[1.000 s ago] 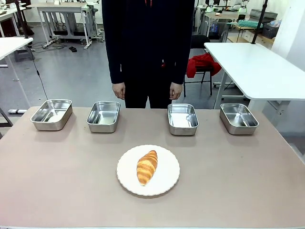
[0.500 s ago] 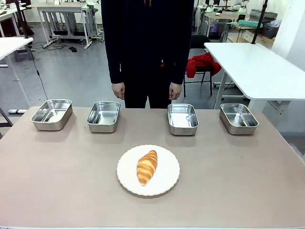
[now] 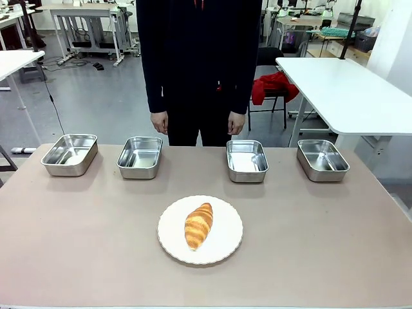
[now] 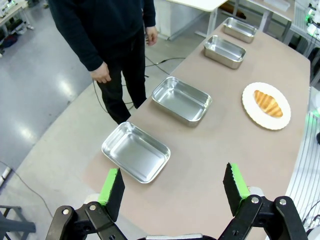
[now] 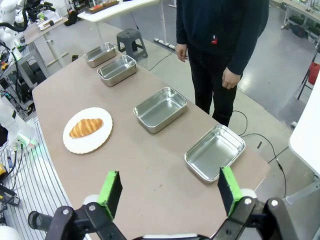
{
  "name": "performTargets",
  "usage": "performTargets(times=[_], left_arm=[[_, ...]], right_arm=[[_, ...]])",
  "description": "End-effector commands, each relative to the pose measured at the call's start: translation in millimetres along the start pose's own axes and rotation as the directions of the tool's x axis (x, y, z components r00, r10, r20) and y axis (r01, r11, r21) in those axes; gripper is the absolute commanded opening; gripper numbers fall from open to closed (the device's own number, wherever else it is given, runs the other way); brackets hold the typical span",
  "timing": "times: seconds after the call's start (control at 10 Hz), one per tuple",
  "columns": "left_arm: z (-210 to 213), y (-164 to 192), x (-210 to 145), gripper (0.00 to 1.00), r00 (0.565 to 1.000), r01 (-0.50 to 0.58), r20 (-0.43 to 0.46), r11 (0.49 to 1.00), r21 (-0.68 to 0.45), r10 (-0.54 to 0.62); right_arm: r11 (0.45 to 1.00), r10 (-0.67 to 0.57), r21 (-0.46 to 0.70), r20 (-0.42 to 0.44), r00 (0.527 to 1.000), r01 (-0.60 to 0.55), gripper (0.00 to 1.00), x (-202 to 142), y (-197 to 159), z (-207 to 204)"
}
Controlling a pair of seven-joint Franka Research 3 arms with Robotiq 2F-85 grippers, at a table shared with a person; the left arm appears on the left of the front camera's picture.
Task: Place the bread in the container.
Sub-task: Place the Butter Roll into the Airtight Container indicated by the human.
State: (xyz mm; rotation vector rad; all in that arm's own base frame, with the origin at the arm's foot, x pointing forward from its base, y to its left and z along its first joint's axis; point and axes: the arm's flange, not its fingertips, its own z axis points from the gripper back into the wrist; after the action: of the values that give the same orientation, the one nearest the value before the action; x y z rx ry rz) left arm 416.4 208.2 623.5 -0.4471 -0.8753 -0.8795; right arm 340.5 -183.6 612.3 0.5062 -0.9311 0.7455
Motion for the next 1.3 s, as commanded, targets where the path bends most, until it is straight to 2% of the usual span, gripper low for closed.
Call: performTargets(times=[0.0, 1.2], left_arm=[[1.2, -0.6, 0.6, 1.0, 1.0, 0.014, 0.007, 1.0, 0.0, -0.014], [1.2, -0.6, 0.6, 1.0, 1.0, 0.014, 0.007, 1.0, 0.0, -0.014]], right_arm=[[1.0, 0.011, 0.005, 0.021, 1.0, -0.011, 1.0, 2.0, -0.1, 0.4], [1.0, 0.011, 0.005, 0.021, 1.0, -0.011, 1.0, 2.0, -0.1, 0.4]])
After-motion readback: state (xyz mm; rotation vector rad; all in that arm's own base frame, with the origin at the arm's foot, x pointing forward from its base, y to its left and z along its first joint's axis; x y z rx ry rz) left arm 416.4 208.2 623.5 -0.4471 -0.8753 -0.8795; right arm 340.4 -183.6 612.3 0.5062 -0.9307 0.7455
